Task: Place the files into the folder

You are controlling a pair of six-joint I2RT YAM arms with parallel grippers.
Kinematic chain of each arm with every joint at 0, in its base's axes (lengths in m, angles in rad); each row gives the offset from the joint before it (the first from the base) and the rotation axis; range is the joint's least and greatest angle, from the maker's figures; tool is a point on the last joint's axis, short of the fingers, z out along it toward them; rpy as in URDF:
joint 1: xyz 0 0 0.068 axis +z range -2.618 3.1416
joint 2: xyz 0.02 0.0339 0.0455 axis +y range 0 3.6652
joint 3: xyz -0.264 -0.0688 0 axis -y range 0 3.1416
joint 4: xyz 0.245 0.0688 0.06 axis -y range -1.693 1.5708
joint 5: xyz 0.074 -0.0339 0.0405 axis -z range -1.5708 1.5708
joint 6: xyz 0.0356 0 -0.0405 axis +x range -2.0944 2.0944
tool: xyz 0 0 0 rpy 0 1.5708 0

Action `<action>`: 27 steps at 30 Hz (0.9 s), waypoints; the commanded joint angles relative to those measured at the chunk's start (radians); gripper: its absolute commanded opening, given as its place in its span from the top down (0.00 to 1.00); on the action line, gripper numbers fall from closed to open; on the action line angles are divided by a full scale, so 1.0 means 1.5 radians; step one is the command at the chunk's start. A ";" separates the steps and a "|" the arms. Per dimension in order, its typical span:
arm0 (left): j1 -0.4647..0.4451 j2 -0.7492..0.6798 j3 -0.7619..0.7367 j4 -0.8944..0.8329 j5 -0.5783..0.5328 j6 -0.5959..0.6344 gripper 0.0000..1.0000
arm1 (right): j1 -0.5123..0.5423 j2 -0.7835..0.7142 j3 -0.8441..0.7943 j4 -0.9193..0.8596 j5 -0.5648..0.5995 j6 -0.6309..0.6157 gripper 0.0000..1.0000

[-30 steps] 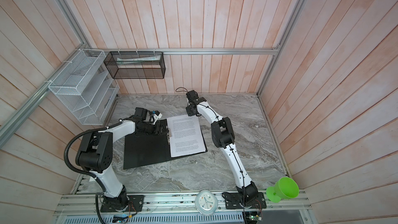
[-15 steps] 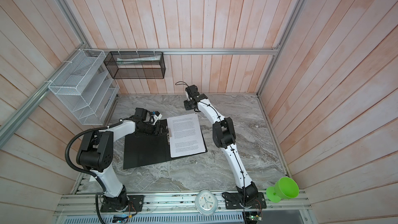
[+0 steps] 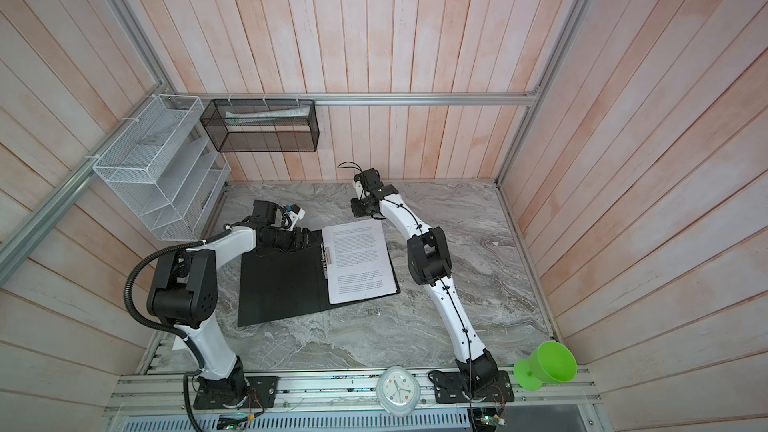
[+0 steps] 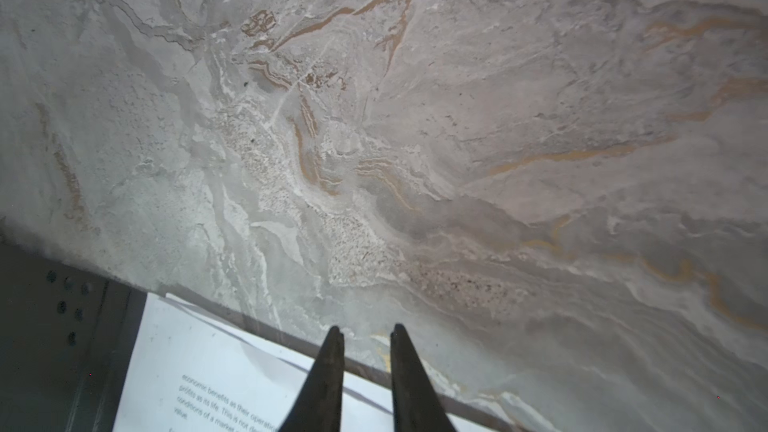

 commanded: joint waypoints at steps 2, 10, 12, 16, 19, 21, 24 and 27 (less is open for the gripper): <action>0.006 0.025 0.020 0.006 0.016 -0.015 0.33 | 0.004 0.018 -0.003 -0.018 -0.032 0.003 0.77; 0.007 0.030 0.008 0.014 0.026 -0.013 0.33 | 0.012 0.037 0.010 -0.044 -0.050 -0.008 0.77; 0.007 0.032 0.008 0.011 0.025 -0.010 0.33 | 0.014 0.038 0.010 -0.048 -0.053 -0.010 0.76; 0.008 0.032 0.003 0.010 0.027 -0.006 0.33 | 0.017 0.044 0.011 -0.054 -0.054 -0.012 0.76; 0.008 0.036 0.003 0.006 0.027 0.000 0.33 | 0.021 0.045 0.013 -0.064 -0.052 -0.017 0.76; 0.009 0.040 0.004 0.006 0.025 0.003 0.33 | 0.024 0.046 0.018 -0.078 -0.040 -0.024 0.76; 0.010 0.046 0.008 0.006 0.022 0.007 0.33 | 0.030 0.040 0.020 -0.105 -0.024 -0.041 0.77; 0.011 0.052 0.015 0.005 0.021 0.011 0.33 | 0.033 0.032 0.018 -0.127 -0.008 -0.054 0.77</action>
